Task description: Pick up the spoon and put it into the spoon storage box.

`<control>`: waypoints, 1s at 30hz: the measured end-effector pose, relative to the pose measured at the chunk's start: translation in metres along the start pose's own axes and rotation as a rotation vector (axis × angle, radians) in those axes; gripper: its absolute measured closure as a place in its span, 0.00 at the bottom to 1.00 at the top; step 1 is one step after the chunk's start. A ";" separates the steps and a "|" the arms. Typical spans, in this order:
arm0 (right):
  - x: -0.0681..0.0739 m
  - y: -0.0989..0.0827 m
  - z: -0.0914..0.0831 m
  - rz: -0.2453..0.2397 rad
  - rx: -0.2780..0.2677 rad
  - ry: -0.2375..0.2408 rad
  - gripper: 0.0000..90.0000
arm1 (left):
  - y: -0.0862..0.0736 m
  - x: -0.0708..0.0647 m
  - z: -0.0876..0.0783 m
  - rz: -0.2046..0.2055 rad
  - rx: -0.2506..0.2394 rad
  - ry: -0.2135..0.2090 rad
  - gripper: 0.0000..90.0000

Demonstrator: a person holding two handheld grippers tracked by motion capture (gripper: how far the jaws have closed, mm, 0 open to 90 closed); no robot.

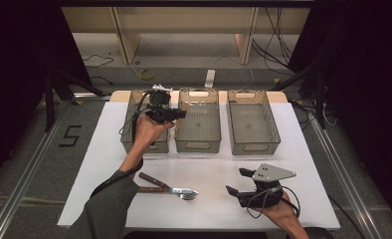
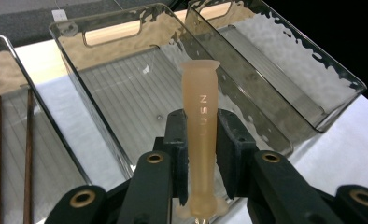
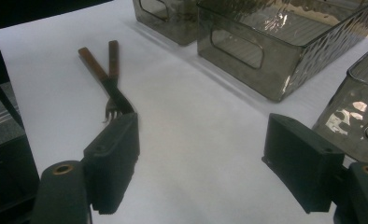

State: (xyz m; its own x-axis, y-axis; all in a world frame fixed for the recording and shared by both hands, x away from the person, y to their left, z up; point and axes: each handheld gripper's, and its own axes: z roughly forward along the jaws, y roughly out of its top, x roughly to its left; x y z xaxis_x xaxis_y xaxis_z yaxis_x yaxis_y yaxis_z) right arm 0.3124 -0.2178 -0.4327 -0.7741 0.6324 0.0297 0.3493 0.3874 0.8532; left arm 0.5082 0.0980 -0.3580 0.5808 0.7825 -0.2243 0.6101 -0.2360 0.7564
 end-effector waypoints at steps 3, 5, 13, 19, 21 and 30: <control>0.000 0.000 0.000 0.000 0.000 0.001 0.31 | 0.004 -0.003 0.006 0.015 0.008 0.007 0.83; 0.000 0.000 0.000 -0.004 -0.003 0.002 0.30 | 0.006 -0.006 0.011 0.018 0.015 0.012 0.83; 0.001 0.000 -0.001 -0.001 -0.002 0.009 0.30 | 0.009 -0.009 0.031 0.033 0.032 0.025 0.83; 0.001 0.000 -0.001 0.001 0.000 0.011 0.30 | 0.007 -0.007 0.038 0.040 0.030 0.039 0.83; 0.001 0.000 0.000 -0.002 0.000 0.011 0.31 | 0.006 -0.005 0.041 0.035 0.029 0.046 0.83; 0.001 0.000 0.001 0.000 -0.001 0.016 0.31 | 0.002 0.000 0.050 0.015 0.016 0.055 0.82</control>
State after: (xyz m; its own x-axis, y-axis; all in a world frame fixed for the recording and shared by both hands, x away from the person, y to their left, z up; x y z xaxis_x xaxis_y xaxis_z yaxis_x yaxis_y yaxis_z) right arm 0.3119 -0.2166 -0.4328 -0.7828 0.6211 0.0380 0.3485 0.3871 0.8536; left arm 0.5364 0.0688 -0.3867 0.5594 0.8095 -0.1784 0.6107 -0.2569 0.7491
